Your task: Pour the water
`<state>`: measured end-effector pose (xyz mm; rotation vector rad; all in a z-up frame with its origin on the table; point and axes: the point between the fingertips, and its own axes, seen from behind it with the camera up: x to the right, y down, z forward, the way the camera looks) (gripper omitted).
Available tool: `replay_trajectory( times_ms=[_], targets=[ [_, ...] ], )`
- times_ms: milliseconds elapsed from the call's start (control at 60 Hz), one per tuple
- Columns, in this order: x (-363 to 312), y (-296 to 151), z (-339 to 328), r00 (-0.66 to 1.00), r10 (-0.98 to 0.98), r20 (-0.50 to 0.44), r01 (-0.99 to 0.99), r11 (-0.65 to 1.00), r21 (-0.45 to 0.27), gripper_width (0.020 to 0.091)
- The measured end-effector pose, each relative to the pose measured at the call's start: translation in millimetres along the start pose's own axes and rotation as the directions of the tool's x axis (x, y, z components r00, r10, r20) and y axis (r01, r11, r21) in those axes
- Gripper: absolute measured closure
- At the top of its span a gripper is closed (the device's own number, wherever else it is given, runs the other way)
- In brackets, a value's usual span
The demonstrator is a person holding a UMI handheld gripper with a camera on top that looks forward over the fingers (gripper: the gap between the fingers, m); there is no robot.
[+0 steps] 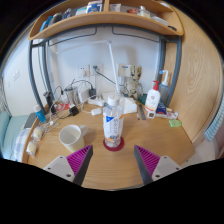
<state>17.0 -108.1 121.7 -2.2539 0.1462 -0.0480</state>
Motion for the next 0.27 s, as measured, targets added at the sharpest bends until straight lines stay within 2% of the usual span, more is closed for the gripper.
replay_trajectory(
  times_ms=[267],
  targets=[
    [3.9, -18.9, -17.1, 0.999, 0.020, -0.033, -0.020, 1.000, 0.002, 0.0280]
  ],
)
